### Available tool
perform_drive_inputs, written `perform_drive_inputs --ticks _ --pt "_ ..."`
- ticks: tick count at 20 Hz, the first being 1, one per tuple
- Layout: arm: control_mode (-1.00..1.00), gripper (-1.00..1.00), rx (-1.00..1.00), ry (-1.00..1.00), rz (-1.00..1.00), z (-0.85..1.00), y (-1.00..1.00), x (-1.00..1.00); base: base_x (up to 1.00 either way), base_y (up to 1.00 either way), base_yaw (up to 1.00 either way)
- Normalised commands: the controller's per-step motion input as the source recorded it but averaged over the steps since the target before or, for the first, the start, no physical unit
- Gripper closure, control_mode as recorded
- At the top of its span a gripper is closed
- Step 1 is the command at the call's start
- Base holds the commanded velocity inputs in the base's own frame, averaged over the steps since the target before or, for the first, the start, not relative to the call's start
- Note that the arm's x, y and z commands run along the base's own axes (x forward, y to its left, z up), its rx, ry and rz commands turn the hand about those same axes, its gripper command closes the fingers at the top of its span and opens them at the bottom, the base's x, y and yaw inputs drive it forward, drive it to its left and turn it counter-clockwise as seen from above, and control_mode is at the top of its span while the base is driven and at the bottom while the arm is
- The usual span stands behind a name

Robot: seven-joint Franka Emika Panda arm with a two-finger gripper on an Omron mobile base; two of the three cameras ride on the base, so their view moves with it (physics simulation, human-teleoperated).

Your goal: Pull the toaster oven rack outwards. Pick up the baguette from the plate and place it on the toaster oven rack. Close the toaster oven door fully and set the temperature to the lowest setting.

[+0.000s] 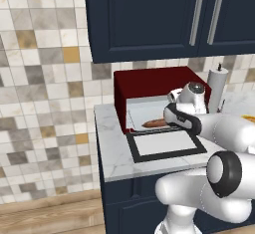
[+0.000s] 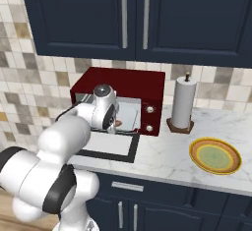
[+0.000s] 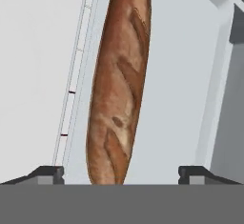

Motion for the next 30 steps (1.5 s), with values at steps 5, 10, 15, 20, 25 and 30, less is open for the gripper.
perform_drive_inputs --ticks 5,10,15,20,25,30 --pt "-1.0 -1.0 0.03 -0.01 0.0 0.41 -0.16 -0.02 0.0 0.0 0.0" --pt "-1.0 -1.0 -0.02 0.26 0.11 0.47 -0.04 -0.36 0.0 0.0 0.0" --pt "-1.0 -1.0 -0.01 0.13 -0.06 0.15 -0.05 -0.47 0.0 0.0 0.0" --pt "-1.0 -1.0 0.01 -0.01 -0.7 0.03 0.01 -0.32 0.0 0.0 0.0" --pt "-1.0 -1.0 0.01 0.01 -0.75 0.0 0.02 -0.06 0.0 0.0 0.0" --pt "-1.0 -1.0 0.23 0.09 -0.59 0.18 0.0 -0.14 0.0 0.0 0.0"
